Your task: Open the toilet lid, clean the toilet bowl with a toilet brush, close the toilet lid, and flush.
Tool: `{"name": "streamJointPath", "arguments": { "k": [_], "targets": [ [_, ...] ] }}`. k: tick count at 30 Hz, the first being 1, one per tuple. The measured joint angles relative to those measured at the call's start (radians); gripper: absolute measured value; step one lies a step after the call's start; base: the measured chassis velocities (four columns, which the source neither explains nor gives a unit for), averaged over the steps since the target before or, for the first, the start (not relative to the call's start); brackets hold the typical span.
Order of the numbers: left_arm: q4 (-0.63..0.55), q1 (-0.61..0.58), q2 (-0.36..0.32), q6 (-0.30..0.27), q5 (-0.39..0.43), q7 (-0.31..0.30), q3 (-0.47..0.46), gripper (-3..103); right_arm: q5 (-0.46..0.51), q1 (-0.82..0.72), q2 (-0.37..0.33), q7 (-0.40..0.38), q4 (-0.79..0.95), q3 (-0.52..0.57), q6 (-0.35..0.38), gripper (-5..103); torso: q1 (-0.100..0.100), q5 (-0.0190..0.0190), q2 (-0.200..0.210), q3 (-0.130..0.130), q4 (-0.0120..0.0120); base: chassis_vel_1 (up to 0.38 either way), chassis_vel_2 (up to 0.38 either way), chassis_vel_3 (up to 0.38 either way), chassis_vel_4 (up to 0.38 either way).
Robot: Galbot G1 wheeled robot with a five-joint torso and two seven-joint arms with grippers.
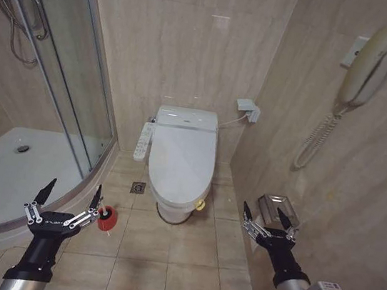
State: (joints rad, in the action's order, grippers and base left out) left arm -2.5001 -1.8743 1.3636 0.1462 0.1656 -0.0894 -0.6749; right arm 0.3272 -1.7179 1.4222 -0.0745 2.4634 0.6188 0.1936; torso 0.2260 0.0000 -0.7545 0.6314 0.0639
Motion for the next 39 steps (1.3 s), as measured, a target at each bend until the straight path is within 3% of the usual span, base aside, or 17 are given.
{"name": "streamJointPath", "arguments": {
  "k": [32, 39],
  "targets": [
    [0.000, 0.000, 0.000, 0.000, 0.000, 0.000, 0.000, 100, 0.002, -0.008, 0.020, 0.003, -0.017, -0.023, 0.002, 100, 0.000, 0.0000, 0.000, 0.000, 0.0000, -0.130, 0.133, 0.128, -0.137],
    [0.000, 0.000, 0.000, 0.000, 0.000, 0.000, 0.000, 100, -0.074, -0.039, 0.021, 0.023, -0.046, -0.031, -0.042, 100, 0.001, 0.0000, 0.000, 0.000, 0.0003, -0.079, 0.075, 0.063, -0.087]
  ]
}}
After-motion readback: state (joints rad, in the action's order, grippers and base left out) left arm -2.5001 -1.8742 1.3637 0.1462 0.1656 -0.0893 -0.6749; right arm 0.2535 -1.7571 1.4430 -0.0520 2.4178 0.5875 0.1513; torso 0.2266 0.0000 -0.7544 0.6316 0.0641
